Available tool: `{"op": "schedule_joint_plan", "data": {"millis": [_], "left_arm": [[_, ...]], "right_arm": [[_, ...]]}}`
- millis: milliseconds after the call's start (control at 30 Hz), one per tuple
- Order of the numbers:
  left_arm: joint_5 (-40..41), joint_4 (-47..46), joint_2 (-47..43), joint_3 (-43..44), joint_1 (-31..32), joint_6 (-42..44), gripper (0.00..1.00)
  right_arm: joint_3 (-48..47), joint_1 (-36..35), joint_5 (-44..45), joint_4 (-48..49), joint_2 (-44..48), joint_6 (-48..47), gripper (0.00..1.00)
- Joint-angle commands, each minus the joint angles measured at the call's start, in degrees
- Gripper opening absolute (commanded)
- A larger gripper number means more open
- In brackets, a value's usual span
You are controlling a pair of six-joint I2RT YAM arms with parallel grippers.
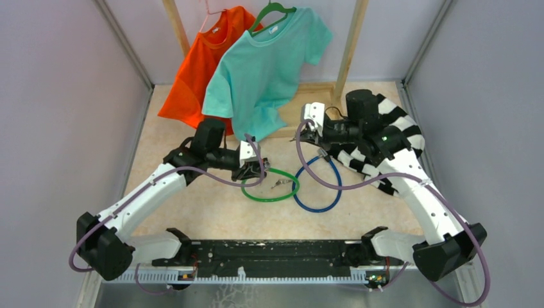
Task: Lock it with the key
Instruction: Lock the lock, then place the lock at the center of the board.
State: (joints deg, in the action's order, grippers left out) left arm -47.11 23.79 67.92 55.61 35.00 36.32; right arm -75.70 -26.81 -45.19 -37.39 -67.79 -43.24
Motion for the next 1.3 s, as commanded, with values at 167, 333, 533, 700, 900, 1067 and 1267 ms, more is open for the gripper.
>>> {"op": "schedule_joint_plan", "data": {"millis": [167,333,533,700,900,1067,1267], "left_arm": [[5.90,12.88,-2.81,9.94,-0.77,0.45,0.00],[6.18,18.21,-4.78,12.07,-6.19,-0.60,0.00],[7.00,18.30,-8.86,8.66,-19.39,-3.79,0.00],[7.69,15.14,-10.85,4.72,-29.39,-9.03,0.00],[0.24,13.03,-8.30,3.28,-42.19,-12.20,0.00],[-6.49,8.60,-3.18,2.92,-52.35,-19.60,0.00],[-11.59,2.45,4.02,1.38,-57.31,-26.53,0.00]], "right_arm": [[7.37,4.66,3.42,11.35,4.72,10.80,0.00],[11.09,4.84,2.87,11.60,4.86,11.29,0.00],[11.92,4.91,2.79,9.82,4.05,11.58,0.00],[13.39,4.92,2.90,11.20,4.51,12.07,0.00],[14.57,4.97,2.73,11.67,4.85,12.22,0.00],[15.44,4.92,2.83,12.14,5.27,12.08,0.00],[16.11,4.92,2.69,12.82,5.45,12.12,0.00]]}}
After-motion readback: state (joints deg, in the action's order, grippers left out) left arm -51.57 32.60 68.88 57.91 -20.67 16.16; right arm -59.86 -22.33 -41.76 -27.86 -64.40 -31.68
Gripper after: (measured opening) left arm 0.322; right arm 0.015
